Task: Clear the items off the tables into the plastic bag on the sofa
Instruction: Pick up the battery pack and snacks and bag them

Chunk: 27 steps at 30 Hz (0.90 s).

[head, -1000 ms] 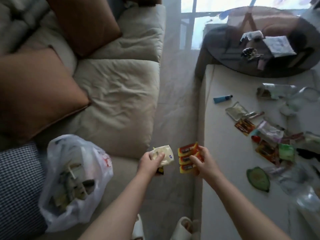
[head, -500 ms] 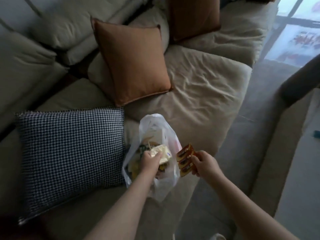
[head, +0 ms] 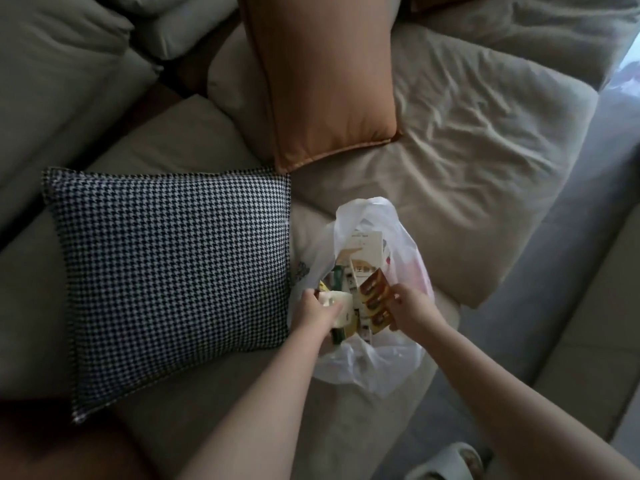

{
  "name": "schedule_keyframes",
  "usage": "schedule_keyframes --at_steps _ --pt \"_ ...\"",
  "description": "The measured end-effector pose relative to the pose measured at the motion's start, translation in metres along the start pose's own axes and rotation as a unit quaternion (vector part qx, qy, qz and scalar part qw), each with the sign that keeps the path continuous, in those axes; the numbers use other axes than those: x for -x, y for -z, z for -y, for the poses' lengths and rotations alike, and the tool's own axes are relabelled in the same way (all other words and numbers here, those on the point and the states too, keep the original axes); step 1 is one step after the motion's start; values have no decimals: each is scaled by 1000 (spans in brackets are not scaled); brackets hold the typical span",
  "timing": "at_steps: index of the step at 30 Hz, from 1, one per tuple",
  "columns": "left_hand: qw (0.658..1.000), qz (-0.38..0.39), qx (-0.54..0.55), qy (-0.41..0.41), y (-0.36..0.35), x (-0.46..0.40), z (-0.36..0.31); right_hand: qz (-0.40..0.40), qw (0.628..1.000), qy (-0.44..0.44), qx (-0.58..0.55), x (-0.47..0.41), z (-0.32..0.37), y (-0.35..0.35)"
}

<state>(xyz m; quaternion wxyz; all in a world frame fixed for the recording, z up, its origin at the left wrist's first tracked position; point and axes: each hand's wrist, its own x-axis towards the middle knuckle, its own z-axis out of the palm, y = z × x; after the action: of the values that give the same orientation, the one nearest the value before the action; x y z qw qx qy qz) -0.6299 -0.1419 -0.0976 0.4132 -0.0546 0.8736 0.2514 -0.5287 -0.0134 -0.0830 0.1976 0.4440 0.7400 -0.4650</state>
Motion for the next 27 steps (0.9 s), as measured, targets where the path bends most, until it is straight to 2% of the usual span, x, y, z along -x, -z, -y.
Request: schedule_keyframes --at_steps 4,9,14,18,22,27 --pt "999 23 -25 -12 -3 -14 -1 12 999 1 -34 -11 1 -9" --pt "997 14 -71 -35 -2 -18 -3 26 997 27 66 -14 -6 -9" --pt "989 -38 -135 -54 6 -17 -11 95 974 88 187 -13 -12 -3" --pt "983 -27 -166 -75 3 -4 -20 36 966 140 215 -9 -11 -2" --pt "973 -3 -200 -112 -14 18 -28 17 971 142 191 3 -13 7" --pt "942 19 -290 -166 -42 49 -42 -8 965 103 241 23 -38 32"
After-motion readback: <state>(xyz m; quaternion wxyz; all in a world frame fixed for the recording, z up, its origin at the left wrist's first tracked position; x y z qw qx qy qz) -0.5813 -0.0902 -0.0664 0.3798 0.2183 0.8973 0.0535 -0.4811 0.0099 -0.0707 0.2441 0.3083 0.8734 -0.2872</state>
